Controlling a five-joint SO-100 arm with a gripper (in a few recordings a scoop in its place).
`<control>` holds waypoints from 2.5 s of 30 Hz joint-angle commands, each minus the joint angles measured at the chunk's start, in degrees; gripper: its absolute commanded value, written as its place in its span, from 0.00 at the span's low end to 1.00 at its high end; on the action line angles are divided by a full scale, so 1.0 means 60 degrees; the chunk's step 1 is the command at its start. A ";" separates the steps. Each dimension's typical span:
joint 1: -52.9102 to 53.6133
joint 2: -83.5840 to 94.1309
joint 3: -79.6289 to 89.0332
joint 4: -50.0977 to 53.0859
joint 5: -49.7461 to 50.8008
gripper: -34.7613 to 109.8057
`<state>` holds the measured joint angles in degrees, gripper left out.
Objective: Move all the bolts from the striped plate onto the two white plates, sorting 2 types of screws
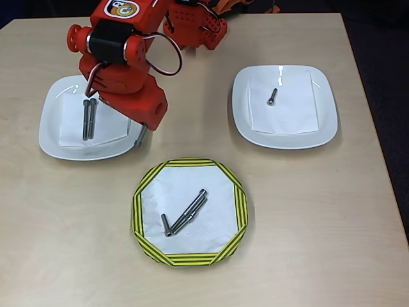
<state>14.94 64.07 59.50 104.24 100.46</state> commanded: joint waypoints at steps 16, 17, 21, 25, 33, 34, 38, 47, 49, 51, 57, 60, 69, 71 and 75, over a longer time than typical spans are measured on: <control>0.4233 0.1304 0.0059 -0.0234 -0.5449 0.24; 0.4365 0.1187 0.0000 -0.0278 -0.5625 0.24; 0.4526 0.0513 -0.0352 -0.0688 -0.6138 0.24; 0.4072 0.0103 -0.0498 -0.1055 -0.6006 0.24; 0.3120 0.0659 0.0205 -0.1509 -0.5874 0.31; 0.3062 0.0747 0.0278 -0.1509 -0.5830 0.31; 0.2988 0.0923 0.0527 -0.1509 -0.5845 0.32; 0.1245 0.0879 0.0117 -0.3442 -0.6035 0.28; 0.0483 0.0688 0.0146 -0.4116 -0.5566 0.28; -0.0176 0.0557 0.0308 -0.4761 -0.4790 0.27; -0.1509 0.0352 0.0806 -0.6226 -0.3794 0.27; -0.1802 0.0293 0.1040 -0.6709 -0.3838 0.28; -0.1904 -0.0425 0.1304 -0.7734 -0.4600 0.30; -0.1875 -0.0703 0.1113 -0.7866 -0.4702 0.30; -0.1860 -0.1260 0.0659 -0.8013 -0.4805 0.30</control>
<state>3.25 56.78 66.18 56.60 71.46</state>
